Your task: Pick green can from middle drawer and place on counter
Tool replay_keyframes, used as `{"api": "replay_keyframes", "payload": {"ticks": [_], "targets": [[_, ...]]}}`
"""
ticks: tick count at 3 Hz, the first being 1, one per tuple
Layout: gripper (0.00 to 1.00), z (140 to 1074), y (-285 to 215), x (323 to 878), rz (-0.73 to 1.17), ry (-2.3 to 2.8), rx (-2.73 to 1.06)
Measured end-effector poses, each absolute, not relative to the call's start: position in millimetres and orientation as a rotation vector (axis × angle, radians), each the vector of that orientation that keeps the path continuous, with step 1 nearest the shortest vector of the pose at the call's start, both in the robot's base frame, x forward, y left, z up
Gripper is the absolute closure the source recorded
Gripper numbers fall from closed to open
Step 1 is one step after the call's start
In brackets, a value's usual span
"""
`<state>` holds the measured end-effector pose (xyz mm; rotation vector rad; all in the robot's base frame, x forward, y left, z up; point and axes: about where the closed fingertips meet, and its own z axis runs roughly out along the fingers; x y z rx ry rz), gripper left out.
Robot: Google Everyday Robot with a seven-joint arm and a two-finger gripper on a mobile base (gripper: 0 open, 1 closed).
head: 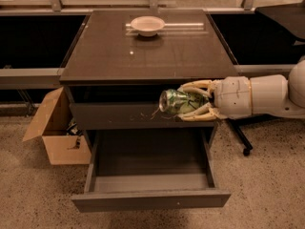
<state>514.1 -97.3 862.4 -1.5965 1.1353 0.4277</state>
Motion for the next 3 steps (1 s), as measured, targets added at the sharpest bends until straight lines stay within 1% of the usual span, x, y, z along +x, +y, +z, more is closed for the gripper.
{"api": "replay_keyframes", "payload": {"ticks": [1,3], "targets": [[1.0,869.5,-94.7,531.2,0.446,1.118,-1.589],[1.0,914.4,-109.1,628.2,0.398,1.154,-1.515]]}}
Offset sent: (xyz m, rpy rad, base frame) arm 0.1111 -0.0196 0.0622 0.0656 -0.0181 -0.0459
